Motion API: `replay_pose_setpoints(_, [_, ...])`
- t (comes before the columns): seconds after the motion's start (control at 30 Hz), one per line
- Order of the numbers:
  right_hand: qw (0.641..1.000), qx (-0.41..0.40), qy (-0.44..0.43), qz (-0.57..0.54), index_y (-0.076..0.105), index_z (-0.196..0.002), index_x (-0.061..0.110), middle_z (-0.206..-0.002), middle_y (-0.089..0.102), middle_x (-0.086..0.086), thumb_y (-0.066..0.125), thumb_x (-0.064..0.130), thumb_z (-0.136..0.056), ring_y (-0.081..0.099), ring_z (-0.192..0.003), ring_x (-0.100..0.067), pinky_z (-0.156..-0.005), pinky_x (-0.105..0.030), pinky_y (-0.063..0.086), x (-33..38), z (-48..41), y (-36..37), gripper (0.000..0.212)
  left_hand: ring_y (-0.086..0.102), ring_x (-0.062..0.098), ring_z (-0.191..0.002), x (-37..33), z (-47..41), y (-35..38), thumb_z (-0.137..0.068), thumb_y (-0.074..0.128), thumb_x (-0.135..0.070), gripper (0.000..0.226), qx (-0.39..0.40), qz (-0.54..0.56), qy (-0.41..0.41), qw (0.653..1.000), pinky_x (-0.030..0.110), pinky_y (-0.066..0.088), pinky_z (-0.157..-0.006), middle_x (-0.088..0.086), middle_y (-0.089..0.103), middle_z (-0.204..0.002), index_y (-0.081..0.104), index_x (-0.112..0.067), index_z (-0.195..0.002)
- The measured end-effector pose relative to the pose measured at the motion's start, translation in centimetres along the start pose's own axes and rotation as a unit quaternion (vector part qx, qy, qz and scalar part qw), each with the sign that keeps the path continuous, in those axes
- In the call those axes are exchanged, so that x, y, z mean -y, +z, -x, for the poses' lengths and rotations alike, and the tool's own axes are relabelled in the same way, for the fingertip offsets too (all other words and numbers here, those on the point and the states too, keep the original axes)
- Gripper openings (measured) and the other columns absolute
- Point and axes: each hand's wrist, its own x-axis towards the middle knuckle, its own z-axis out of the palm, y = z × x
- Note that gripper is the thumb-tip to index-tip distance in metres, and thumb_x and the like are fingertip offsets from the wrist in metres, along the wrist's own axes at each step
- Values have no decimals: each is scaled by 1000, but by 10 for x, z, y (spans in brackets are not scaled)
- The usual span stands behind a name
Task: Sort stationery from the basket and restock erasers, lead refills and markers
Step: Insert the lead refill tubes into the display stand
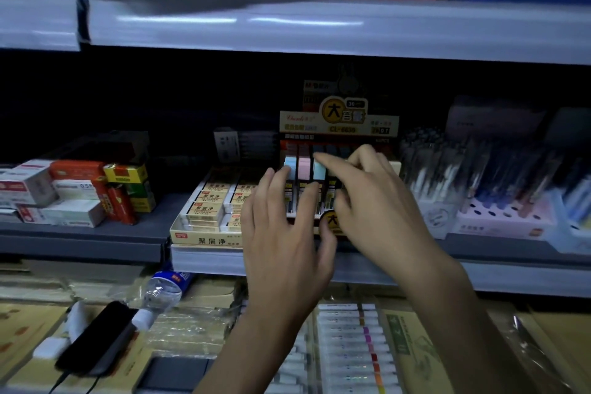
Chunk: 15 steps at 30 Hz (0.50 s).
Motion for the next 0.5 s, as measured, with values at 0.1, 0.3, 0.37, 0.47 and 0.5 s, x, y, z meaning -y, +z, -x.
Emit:
replay_pose_setpoints(0.1, [1000,-5,-1,6,45,-150,35,-105,38,5,58,9,-92,43,-103,-17,-80,-37,50,2,-1,2,64,34,35,-147,2,1,0,-90,59,-27,44,3,3,-6,1000,53,33,-112,17,44,-150,62,-15,-133])
replay_pose_setpoints(0.3, [1000,-23,-11,-14,45,-151,34,-106,41,5,59,7,-93,44,-104,-17,-82,-37,51,-2,-1,3,66,35,36,-146,3,1,-1,-91,59,-26,44,-8,11,5,1000,53,32,-114,17,46,-149,62,-14,-134])
replay_pose_setpoints(0.37, [998,-47,-5,-44,46,-150,34,-104,41,8,58,9,-96,45,-102,-13,-80,-30,47,-8,1,0,61,36,36,-145,1,0,-2,-91,59,-25,44,-13,15,11,1000,53,33,-113,18,47,-148,62,-13,-133])
replay_pose_setpoints(0.47, [990,-89,34,-106,54,-143,33,-106,44,13,57,13,-100,48,-96,-8,-78,-26,44,-27,2,-9,47,40,37,-141,-7,1,-3,-91,59,-24,43,-10,30,19,999,52,35,-109,19,48,-146,62,-13,-133])
replay_pose_setpoints(0.5, [986,-109,50,-115,58,-139,32,-108,47,13,56,12,-100,50,-95,-8,-78,-27,46,-35,3,-12,44,42,37,-139,-11,3,-2,-91,60,-23,43,-5,38,24,999,52,36,-108,19,48,-145,62,-13,-132])
